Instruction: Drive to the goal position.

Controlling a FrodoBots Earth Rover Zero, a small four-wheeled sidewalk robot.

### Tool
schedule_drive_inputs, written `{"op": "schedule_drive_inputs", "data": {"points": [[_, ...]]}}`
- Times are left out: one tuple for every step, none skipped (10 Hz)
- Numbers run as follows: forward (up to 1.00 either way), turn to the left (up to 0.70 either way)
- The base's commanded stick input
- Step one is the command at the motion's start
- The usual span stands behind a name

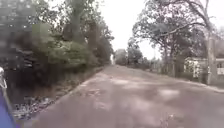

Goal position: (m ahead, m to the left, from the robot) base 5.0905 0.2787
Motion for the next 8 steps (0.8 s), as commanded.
{"op": "schedule_drive_inputs", "data": {"points": [[0.70, -0.01], [0.70, -0.01], [0.70, -0.01], [0.70, -0.01], [0.70, -0.01], [0.70, -0.01], [0.70, -0.01], [0.70, -0.01]]}}
